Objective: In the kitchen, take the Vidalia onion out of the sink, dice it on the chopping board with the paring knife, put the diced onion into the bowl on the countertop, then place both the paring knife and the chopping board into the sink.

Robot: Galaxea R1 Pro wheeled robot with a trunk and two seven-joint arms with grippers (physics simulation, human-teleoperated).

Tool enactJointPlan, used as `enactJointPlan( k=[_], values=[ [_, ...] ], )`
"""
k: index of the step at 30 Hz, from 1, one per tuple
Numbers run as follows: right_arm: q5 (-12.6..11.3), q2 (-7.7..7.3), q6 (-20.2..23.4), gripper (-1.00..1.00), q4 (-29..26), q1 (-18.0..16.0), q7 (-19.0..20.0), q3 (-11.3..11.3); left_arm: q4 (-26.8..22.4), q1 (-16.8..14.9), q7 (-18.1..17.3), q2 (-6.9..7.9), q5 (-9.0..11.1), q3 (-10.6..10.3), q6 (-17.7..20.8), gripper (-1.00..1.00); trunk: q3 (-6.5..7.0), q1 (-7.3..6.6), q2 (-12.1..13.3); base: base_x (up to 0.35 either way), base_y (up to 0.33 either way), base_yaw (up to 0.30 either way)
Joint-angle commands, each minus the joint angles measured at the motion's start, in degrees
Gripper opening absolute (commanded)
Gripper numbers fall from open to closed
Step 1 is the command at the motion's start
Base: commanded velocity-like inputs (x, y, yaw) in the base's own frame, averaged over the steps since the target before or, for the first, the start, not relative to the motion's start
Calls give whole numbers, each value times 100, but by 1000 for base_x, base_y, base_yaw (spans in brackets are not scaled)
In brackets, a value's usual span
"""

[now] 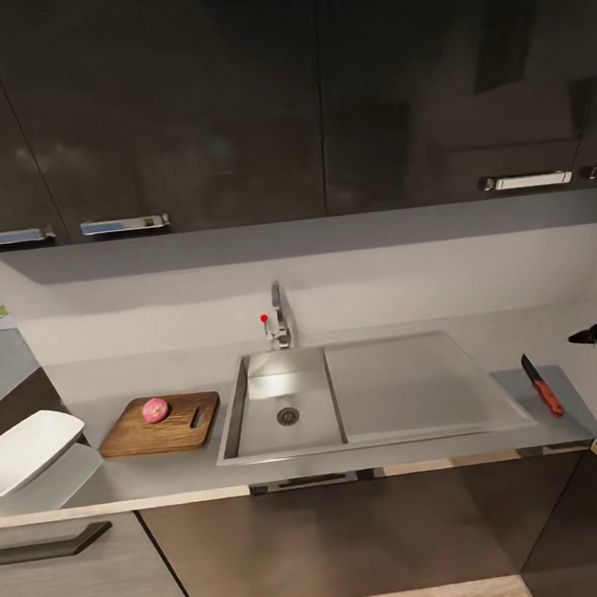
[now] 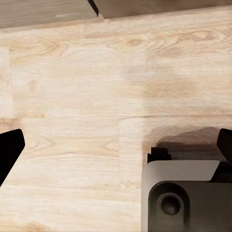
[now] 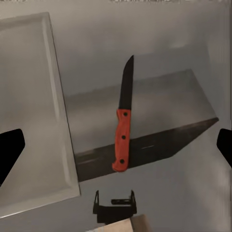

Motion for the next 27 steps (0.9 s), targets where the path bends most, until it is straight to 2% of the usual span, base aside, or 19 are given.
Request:
enactJointPlan(
  k=[1,4,16,27],
  values=[
    [53,-14,-37,100,28,-4,30,-49,25,-13,12,-2,18,-48,-41,100,-14,4,-14,0,0,0],
    [58,-21,-257,100,133,-4,0,-45,22,-13,12,-1,18,-46,-38,100,-14,4,-14,24,0,0],
    [62,-18,-288,100,157,-4,-190,-37,22,-13,12,4,18,-45,-37,100,-61,4,-14,148,-68,0],
    [62,-14,-296,100,185,-4,-197,-35,22,-13,12,14,18,-45,-37,100,-157,4,-14,12,-3,0]
  ],
)
